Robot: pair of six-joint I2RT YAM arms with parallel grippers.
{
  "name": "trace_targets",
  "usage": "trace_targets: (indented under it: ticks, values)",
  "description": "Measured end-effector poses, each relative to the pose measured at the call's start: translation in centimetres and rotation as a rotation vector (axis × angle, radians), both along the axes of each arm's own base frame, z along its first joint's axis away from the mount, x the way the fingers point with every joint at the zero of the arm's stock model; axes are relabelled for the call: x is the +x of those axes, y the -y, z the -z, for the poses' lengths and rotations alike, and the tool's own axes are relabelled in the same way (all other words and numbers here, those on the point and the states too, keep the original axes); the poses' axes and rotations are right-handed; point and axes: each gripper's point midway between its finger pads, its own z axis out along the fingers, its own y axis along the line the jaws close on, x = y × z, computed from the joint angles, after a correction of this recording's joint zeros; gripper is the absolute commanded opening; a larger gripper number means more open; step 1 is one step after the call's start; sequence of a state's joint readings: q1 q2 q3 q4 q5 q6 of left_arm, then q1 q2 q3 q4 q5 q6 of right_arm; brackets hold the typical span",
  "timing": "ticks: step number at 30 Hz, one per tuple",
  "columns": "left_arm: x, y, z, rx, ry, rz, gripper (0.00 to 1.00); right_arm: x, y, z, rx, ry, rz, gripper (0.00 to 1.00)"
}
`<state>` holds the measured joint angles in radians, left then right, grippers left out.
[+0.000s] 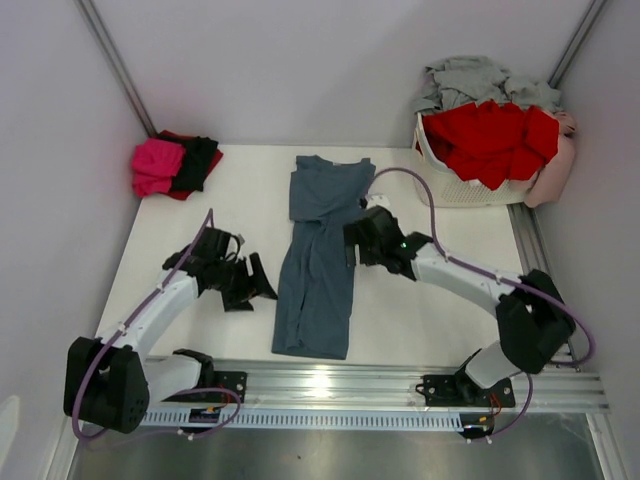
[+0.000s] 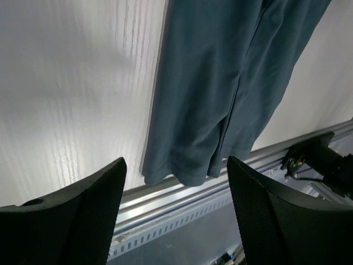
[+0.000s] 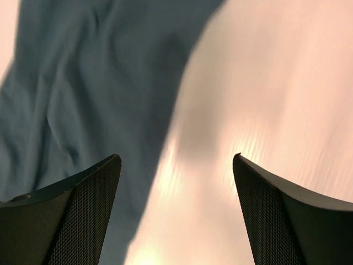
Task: Fold and stack the t-shirts
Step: Grab the bottom of the folded rectangular tshirt with both arms
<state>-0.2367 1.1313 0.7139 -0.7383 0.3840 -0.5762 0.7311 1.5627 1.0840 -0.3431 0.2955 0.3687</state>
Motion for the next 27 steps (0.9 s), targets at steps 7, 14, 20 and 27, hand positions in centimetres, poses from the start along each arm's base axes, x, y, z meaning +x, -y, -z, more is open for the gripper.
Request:
trace_targets:
  ticks: [7,14,20,27]
  values:
    - [-2.9,2.0,0.0,-0.098,-0.048,0.071,0.79,-7.1,1.2,3.0,0.156,-0.125,-0.058,0.86]
    - [-4.2,3.5,0.4,-0.184,-0.065,0.105,0.80,-10.2,-1.1,4.1,0.253,-0.215,-0.144,0.86]
    - [-7.1,4.4,2.5,-0.209,-0.157,0.134,0.79,-12.3,-1.5,5.7,0.308,-0.295,-0.147,0.86]
    - [-8.5,5.0,3.7,-0.198,-0.217,0.156,0.79,-14.5,-1.0,6.6,0.333,-0.353,-0.133,0.86]
